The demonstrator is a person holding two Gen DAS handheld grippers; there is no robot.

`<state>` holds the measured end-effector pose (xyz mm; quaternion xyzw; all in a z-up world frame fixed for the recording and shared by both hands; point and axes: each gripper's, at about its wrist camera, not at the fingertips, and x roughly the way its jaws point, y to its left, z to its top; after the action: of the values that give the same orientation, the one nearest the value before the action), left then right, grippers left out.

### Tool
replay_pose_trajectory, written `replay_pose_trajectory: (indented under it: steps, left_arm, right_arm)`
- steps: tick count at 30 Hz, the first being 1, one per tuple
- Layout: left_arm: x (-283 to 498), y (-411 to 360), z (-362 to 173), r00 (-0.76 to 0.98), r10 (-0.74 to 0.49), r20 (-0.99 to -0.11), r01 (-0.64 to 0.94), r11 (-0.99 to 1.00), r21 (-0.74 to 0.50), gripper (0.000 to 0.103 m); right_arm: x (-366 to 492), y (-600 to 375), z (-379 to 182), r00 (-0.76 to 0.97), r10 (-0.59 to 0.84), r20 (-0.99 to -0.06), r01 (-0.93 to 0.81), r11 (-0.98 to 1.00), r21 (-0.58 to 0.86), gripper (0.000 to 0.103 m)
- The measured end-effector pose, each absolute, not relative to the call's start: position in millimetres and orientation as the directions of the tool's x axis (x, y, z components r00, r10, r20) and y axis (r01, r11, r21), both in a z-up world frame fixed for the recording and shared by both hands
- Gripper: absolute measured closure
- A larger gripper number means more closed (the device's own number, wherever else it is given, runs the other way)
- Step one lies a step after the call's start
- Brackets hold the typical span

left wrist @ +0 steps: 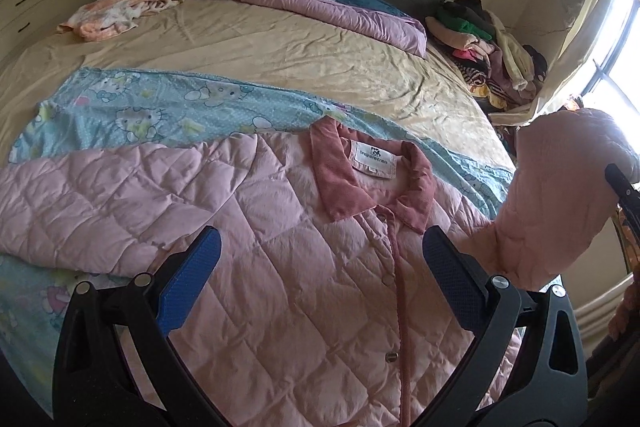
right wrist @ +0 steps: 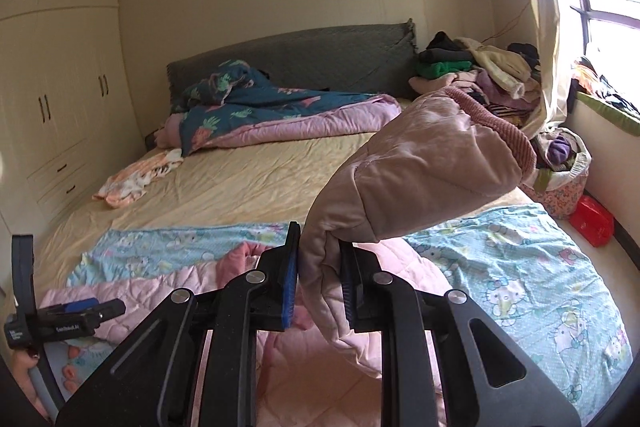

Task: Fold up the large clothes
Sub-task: 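Fold the held sleeve across the jacket front and open the right tool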

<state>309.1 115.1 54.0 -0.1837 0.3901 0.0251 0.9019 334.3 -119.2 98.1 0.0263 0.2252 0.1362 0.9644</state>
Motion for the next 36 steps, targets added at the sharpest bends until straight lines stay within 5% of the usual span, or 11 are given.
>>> replay_pose_trajectory:
  steps: [14,21,31,32,35,36]
  left_arm:
    - [302,144,30,0.684,-0.104,-0.723,-0.216,0.917,-0.336,0.008]
    - [299,160,14,0.677,-0.204,-0.707,-0.215,0.864,-0.455,0.008]
    - [291,187,2,0.677,-0.236,-0.698,-0.276,0.797,-0.537,0.008]
    - [292,188,0,0.671,-0.243,-0.701,-0.281,0.791,-0.543,0.008]
    - [297,187,-16,0.633,-0.337,-0.697,-0.284,0.737,-0.613,0.008]
    - [298,186,-23,0.620,-0.367,-0.693,-0.286,0.717,-0.636,0.008]
  right_arm:
    - [342,-35,25,0.798,0.279,-0.534,-0.339,0.941,-0.016,0.085]
    - [332,21,-25,0.735,0.290,-0.613,-0.450,0.885,-0.121,0.085]
    - [321,68,-73,0.602,0.338,-0.723,-0.550,0.832,-0.069,0.079]
    - [320,70,-77,0.579,0.348,-0.738,-0.558,0.829,-0.047,0.074]
    - [321,67,-87,0.463,0.417,-0.782,-0.574,0.814,0.094,0.035]
    - [321,64,-86,0.455,0.428,-0.780,-0.572,0.813,0.112,0.034]
